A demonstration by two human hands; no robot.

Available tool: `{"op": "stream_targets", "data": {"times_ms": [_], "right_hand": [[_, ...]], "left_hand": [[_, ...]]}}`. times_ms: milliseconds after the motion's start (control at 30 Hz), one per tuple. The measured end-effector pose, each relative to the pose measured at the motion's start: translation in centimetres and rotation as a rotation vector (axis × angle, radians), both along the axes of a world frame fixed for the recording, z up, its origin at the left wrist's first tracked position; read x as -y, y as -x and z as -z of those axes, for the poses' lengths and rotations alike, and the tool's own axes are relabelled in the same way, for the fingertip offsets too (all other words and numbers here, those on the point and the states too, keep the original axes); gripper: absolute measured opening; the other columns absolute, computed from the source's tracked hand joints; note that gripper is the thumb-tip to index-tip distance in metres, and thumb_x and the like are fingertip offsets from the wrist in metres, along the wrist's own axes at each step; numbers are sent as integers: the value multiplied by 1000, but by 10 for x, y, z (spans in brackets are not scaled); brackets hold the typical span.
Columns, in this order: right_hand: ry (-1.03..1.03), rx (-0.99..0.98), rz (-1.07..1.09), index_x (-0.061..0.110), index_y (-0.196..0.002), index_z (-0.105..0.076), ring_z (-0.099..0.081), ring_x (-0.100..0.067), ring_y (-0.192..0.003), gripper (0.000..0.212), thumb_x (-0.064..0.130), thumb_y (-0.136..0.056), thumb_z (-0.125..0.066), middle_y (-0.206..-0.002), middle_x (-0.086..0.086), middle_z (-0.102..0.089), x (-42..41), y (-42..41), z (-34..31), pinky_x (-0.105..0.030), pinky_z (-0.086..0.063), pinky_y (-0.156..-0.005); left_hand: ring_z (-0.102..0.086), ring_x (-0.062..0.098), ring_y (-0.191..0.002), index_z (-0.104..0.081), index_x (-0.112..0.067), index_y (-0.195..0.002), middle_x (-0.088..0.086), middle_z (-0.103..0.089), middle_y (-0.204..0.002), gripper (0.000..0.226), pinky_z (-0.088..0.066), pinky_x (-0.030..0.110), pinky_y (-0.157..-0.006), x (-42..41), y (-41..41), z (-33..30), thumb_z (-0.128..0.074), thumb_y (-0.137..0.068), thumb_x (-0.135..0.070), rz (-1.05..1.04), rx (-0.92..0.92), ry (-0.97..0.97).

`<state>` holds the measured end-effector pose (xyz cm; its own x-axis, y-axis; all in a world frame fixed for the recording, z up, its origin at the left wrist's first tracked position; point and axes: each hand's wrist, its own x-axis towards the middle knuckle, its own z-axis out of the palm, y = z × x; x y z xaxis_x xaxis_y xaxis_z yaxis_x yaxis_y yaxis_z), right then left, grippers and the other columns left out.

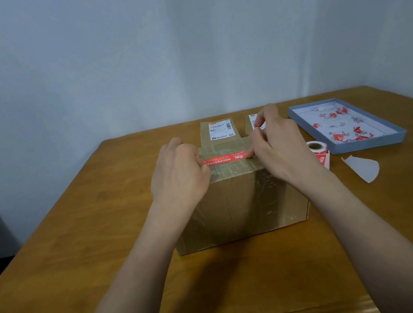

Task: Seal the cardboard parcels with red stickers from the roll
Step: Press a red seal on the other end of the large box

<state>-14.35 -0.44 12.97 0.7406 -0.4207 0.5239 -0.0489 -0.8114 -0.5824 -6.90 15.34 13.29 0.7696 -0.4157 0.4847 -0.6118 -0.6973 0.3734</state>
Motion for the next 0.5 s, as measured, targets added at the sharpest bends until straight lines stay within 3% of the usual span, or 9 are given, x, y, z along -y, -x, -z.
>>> {"op": "stream_targets", "data": {"times_ms": [67,167,267,367,500], "right_hand": [[8,4,14,17,-103,-40,-65,-15,-67,6,18,-99,-43,-76,-1,-60,1,1,1,-34,-57,-57],[14,17,12,17,-105,-41,-58,-10,-65,7,19,-99,-44,-77,5,-56,3,5,1,-18,-44,-47],[-105,9,-133,20,-108,-41,-60,-4,-90,10,18,-99,-42,-95,8,-64,5,12,0,-16,-47,-68],[-148,-103,-311,24,-109,-38,-49,10,-107,15,15,-98,-40,-110,24,-64,0,18,-3,-10,-35,-81],[-23,-205,-377,25,-111,-35,-40,1,-123,15,18,-98,-39,-121,31,-59,-4,17,-6,-26,-35,-91]], "left_hand": [[-46,23,-86,-51,-8,-64,3,-46,-80,16,-40,36,-64,-2,-1,1,-50,-80,-4,3,7,-11],[-46,22,-86,-54,-10,-70,0,-45,-80,11,-34,31,-64,-6,-6,2,-50,-77,-3,35,-26,-9],[-48,18,-87,-62,-14,-86,-5,-45,-87,24,-32,24,-63,-11,-10,0,-50,-74,2,106,-134,66],[-50,14,-100,-67,-22,-105,-4,-50,-107,47,-38,23,-78,-13,-6,-5,-47,-76,8,179,-236,104],[-47,25,-123,-67,-26,-115,1,-54,-128,60,-40,44,-104,-11,-8,-5,-46,-71,8,231,-234,31]]}}
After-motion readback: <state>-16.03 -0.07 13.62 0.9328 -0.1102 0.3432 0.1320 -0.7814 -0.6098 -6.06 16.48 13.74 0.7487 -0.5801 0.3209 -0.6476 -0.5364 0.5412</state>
